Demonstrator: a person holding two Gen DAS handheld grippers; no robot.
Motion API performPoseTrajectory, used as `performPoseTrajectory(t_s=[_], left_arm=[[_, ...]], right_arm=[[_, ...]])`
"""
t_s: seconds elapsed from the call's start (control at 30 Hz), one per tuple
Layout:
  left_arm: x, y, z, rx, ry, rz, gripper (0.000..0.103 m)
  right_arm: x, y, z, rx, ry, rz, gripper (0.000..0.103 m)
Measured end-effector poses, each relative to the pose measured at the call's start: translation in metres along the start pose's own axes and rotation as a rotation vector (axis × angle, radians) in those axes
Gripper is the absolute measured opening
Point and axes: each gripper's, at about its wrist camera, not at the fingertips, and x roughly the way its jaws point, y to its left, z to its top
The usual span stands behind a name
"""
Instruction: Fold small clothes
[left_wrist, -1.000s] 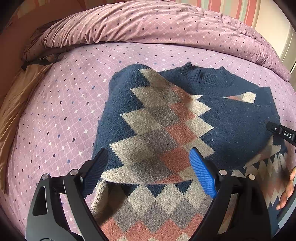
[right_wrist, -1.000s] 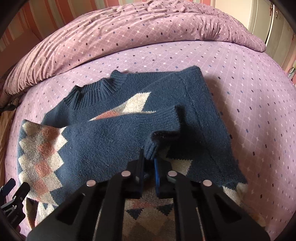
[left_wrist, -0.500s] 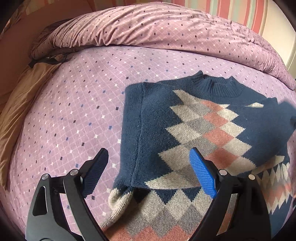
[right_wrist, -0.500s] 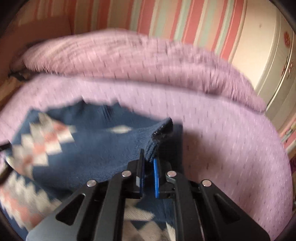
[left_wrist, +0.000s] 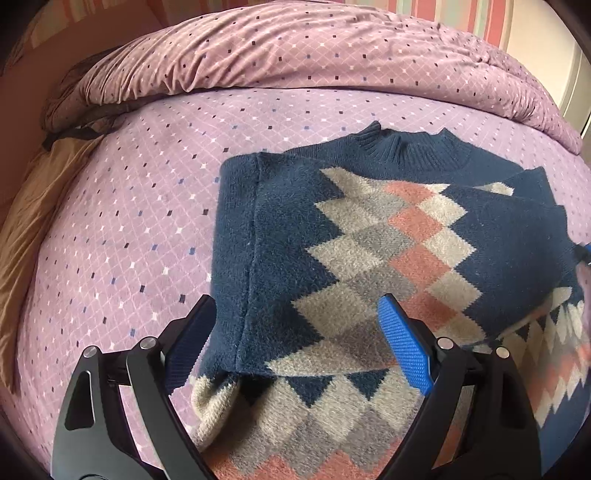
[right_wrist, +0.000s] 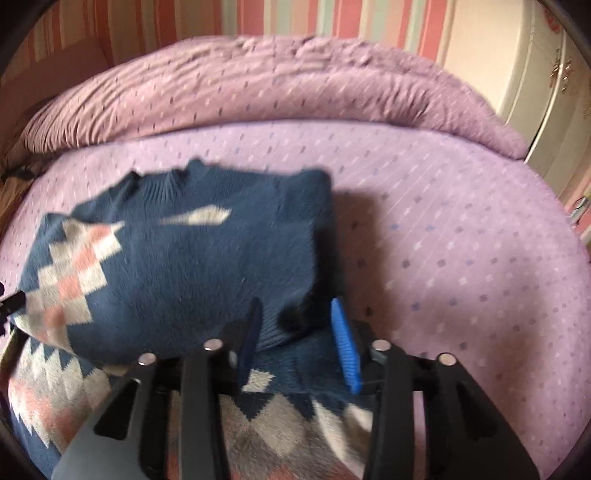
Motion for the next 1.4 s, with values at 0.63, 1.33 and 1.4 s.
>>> performPoseTrajectory(t_s=[0.63,1.33,1.4], left_arm=[[0.011,0.005,-0.012,0.007,0.039,-0.039,0.098],[-0.09,0.022,-0.098,0.009,0.013,-0.03,0.1],[-0.099,0.023,-0.113,0.005,0.024,-0.029,0.1]], right_arm=[[0.043,0.032,-0.013,-0.105,0.149,0.05,0.033],[-0.123,0.032,-0.073,-0.15,-0.093,0.093,0.057],[-0.13,0.031,-0.085,-0.167,-0.083,0.083,0.062]])
